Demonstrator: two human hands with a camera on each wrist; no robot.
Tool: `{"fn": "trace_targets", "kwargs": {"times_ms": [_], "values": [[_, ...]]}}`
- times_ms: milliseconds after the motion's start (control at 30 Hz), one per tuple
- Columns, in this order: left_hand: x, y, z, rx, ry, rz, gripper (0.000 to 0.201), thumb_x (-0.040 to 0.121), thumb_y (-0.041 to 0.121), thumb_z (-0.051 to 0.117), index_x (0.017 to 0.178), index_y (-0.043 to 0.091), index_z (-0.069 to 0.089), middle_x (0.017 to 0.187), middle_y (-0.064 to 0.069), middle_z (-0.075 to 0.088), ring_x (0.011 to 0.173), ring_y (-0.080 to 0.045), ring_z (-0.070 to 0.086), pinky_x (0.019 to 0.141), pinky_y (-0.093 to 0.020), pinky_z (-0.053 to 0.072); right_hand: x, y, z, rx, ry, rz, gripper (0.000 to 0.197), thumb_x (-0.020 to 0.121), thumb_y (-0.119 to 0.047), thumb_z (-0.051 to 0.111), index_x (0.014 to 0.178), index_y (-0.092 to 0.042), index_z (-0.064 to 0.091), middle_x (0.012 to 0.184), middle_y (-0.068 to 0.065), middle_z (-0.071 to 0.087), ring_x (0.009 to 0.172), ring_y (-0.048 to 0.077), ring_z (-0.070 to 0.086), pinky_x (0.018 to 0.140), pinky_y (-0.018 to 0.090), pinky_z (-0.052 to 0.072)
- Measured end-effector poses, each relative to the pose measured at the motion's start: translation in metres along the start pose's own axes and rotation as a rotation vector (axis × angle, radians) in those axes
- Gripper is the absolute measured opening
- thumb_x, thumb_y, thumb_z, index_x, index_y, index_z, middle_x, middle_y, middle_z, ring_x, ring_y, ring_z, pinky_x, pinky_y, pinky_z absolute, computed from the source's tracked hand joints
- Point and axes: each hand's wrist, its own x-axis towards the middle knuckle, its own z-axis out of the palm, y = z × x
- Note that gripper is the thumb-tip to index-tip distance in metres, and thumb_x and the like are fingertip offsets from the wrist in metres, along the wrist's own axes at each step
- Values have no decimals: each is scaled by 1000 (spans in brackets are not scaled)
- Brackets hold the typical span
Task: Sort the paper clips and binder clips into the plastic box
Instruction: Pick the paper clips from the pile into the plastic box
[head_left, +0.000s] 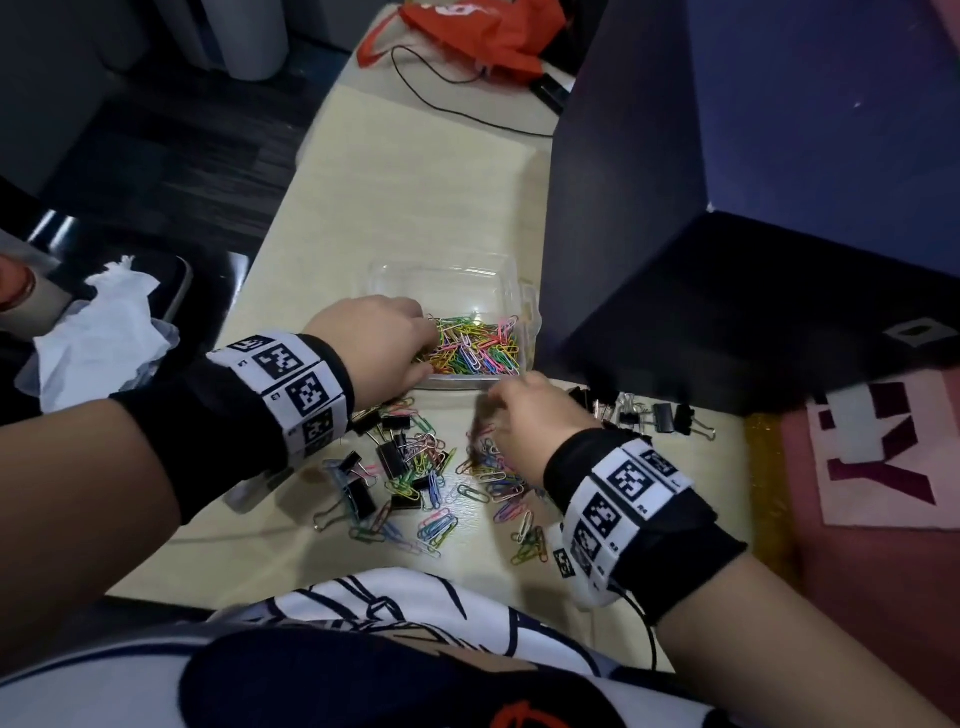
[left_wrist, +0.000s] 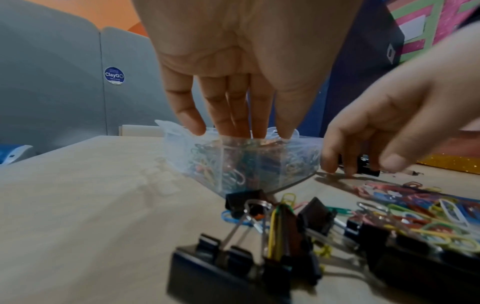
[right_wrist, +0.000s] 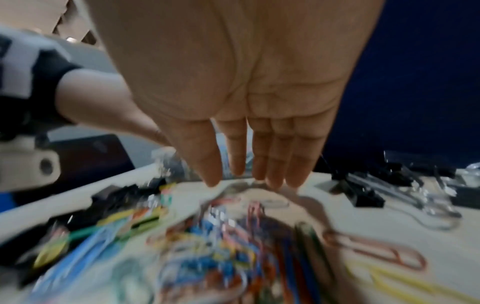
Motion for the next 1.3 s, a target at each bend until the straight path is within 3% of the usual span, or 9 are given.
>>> {"fn": "trace_targets", "kwargs": {"times_ms": [100,167,300,367,467,633,900,1133,1300], "values": [[1,3,-1,57,-16,13,35,93,43,45,122,27,57,119,2,57,108,-24,58,84,-38,50,-3,-3,17,-52,-15,-72,49,88,-8,52,135,-17,42,140,8,33,129,29,34,108,39,33],[1,4,0,92,24,31,35,93,43,44,119,26,58,118,1,57,106,-25,58,82,-37,48,-5,-4,22,-62,-38,-105,45,88,-7,51,131,-17,46,135,8,37,125,29,37,104,38,36],[-11,10,6,65,111,229,35,82,36,38,85,17,67,82,-6,62,70,-31,63,58,-36,48,-6,1,23,-37,38,-147,31,91,-10,47,120,-15,53,124,7,45,118,28,43,96,34,39],[-17,16,11,67,110,351,26,80,31,45,81,17,67,75,-4,60,63,-29,61,53,-33,49,-5,2,23,-25,85,-162,29,91,-12,47,119,-14,54,122,7,45,117,27,43,97,34,40],[-22,27,16,67,-107,379,24,87,36,53,100,20,64,95,-3,59,88,-28,60,69,-37,50,-6,1,28,-25,52,-168,31,90,-15,50,121,-16,52,125,5,43,119,26,38,99,35,37],[-24,30,24,227,-359,380,64,73,65,61,124,29,47,120,1,44,112,-22,43,90,-38,43,-5,2,35,-7,73,-175,29,91,-16,49,120,-17,51,124,5,42,118,25,36,97,36,38],[-21,36,32,202,-267,299,54,83,54,56,129,26,44,120,0,47,114,-24,46,91,-38,44,-9,4,40,-28,52,-151,27,91,-17,46,118,-18,49,122,5,41,117,25,36,95,46,42],[-25,37,31,188,-145,254,50,82,48,58,123,24,44,119,0,48,112,-23,48,86,-37,43,-18,17,32,-14,49,-112,25,93,-19,48,116,-23,54,120,3,45,118,23,41,98,37,41],[-30,37,29,270,-205,207,50,81,51,59,120,21,49,113,-1,52,107,-24,52,84,-36,46,-26,30,27,15,119,55,34,90,-25,52,123,-17,47,125,5,42,116,26,46,95,37,44]]}}
